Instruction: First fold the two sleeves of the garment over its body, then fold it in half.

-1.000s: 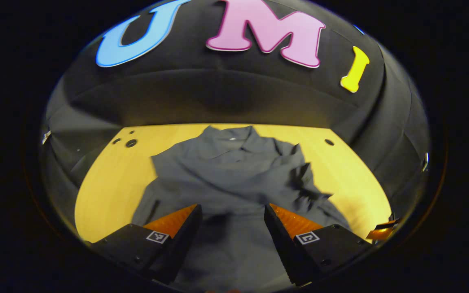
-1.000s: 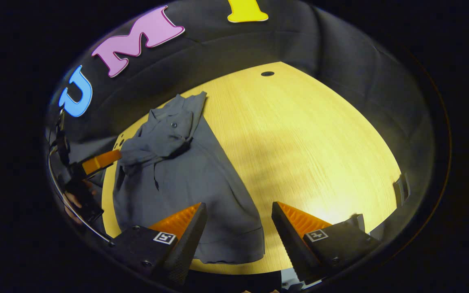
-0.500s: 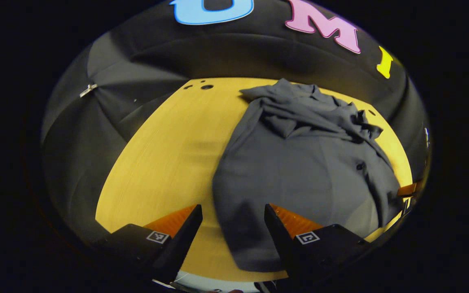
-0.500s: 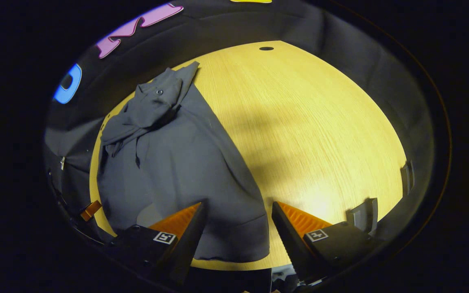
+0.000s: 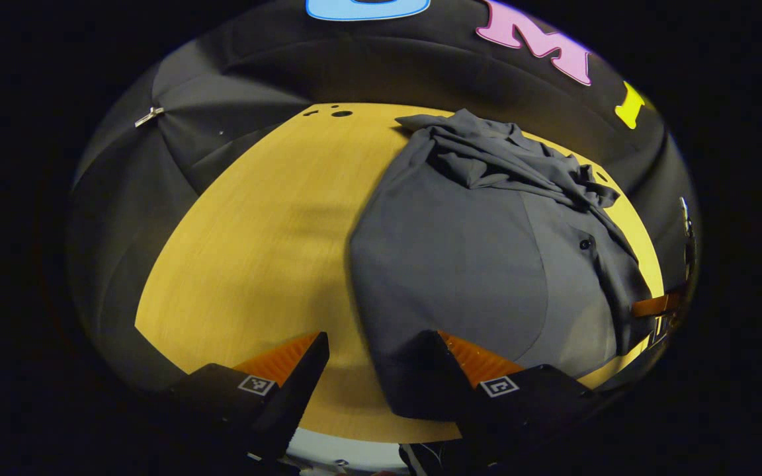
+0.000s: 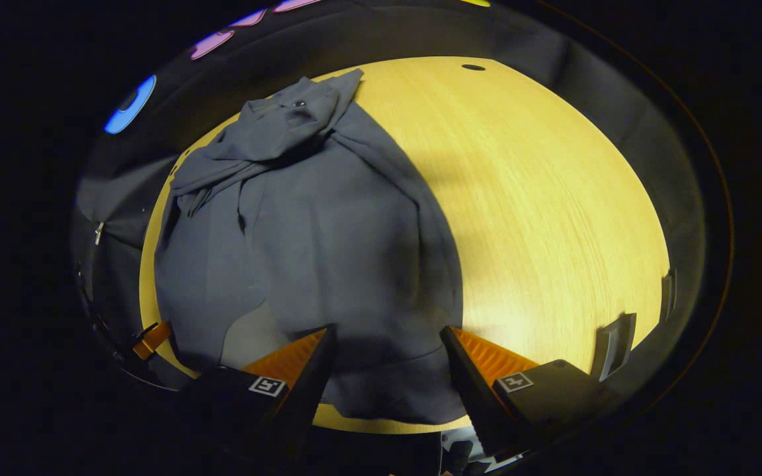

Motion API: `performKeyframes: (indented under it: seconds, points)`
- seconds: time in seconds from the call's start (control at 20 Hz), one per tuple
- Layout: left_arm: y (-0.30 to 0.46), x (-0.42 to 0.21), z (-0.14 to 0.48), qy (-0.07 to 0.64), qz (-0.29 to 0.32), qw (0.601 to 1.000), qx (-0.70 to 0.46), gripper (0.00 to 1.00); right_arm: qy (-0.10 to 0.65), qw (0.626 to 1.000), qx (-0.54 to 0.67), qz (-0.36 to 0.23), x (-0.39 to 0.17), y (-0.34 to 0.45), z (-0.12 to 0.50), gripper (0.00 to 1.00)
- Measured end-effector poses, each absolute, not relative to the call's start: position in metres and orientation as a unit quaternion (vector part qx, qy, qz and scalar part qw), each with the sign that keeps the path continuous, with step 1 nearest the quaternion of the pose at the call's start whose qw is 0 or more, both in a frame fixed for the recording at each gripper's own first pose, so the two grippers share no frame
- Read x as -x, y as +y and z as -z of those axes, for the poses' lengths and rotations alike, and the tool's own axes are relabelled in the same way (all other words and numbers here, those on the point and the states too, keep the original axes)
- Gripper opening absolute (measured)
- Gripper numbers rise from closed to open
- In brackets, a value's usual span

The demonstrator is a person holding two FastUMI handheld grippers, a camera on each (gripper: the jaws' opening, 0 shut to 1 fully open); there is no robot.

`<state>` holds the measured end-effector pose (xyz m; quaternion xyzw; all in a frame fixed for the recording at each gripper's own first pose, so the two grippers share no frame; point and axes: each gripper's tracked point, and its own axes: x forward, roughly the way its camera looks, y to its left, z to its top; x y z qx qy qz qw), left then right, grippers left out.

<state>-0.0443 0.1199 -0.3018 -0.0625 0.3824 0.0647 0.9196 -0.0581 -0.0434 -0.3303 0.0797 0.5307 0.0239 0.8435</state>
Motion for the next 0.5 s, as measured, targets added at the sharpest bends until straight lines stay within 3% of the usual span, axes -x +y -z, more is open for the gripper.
performKeyframes:
  seconds: [0.1,0.15,0.35,0.4,0.45,0.5]
  points:
    - [0.107,0.04,0.305,0.388,-0.054,0.917,0.07,0.93,0.534,0.841,-0.08,-0.035,0.057,-0.029,0.33,0.99]
    - [0.098,0.04,0.306,0.393,-0.048,0.915,0.077,0.97,0.535,0.84,-0.078,-0.038,0.055,-0.024,0.33,0.99]
    - [0.075,0.032,0.307,0.395,-0.024,0.916,0.059,0.97,0.54,0.84,-0.043,-0.037,0.056,-0.021,0.334,1.0]
    - [0.072,0.031,0.308,0.398,-0.02,0.916,0.048,0.97,0.54,0.841,-0.027,-0.035,0.055,-0.023,0.335,0.9]
    - [0.07,0.029,0.31,0.399,-0.016,0.916,0.038,0.96,0.54,0.841,-0.013,-0.034,0.054,-0.024,0.339,0.66]
    - [0.069,0.027,0.309,0.402,-0.018,0.915,0.028,0.92,0.538,0.842,-0.005,-0.031,0.053,-0.025,0.338,0.6]
